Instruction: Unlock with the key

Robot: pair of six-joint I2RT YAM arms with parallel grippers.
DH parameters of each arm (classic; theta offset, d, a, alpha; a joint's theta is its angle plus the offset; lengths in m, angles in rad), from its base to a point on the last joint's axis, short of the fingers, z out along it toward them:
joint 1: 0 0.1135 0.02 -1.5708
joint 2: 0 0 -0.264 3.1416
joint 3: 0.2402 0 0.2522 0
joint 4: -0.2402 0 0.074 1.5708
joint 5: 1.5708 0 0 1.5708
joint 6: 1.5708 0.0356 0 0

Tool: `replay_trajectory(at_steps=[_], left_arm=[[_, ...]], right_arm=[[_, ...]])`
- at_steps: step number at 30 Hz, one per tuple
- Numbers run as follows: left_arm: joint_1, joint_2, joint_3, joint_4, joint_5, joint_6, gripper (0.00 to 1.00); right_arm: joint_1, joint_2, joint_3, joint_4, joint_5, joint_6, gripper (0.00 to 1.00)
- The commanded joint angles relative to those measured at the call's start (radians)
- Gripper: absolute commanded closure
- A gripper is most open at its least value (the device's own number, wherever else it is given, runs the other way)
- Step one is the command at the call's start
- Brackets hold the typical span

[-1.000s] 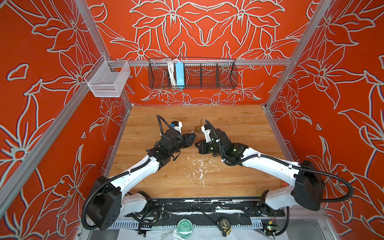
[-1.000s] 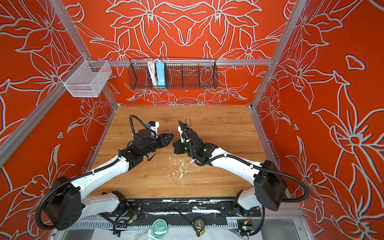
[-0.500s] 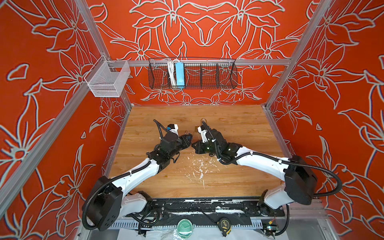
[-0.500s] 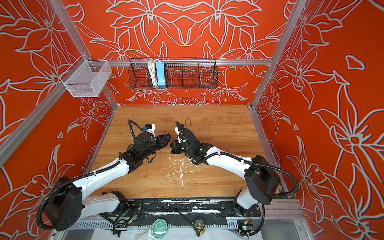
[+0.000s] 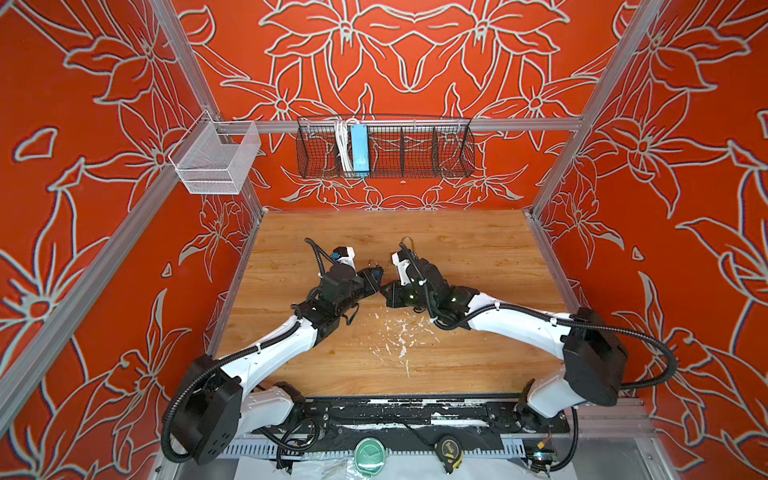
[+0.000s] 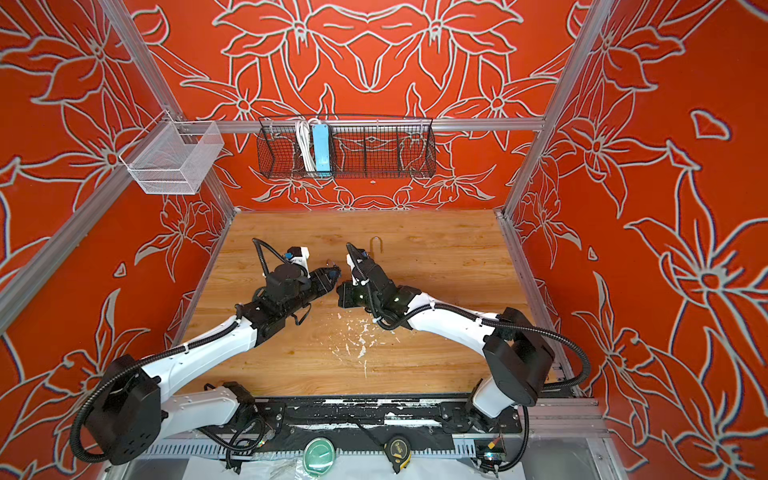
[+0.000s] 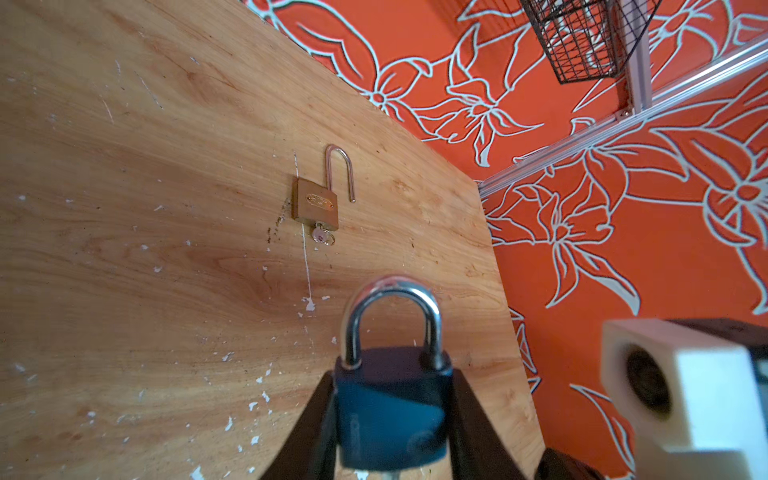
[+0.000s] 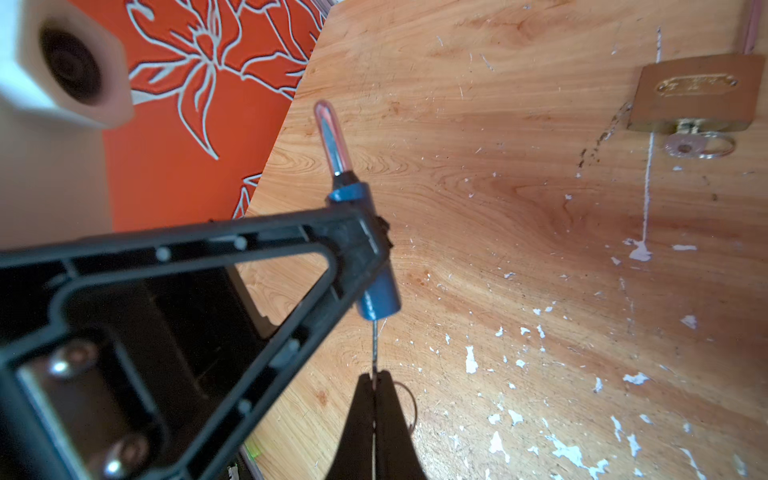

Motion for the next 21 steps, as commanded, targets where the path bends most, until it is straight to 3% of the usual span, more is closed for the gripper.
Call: replay_trajectory(at_steps=[1, 21], left_arm=[[-0.037, 0.015, 0.054, -0.176, 0.149, 0.126, 1.00], [-0.036, 0.020, 0.042, -0.174, 0.124, 0.124, 1.00]], right_arm=[[0.009, -0.066, 0.058, 0.137, 0.039, -0.028, 1.00], [0.009, -0.119, 0.008, 0.156, 0.044, -0.021, 1.00]])
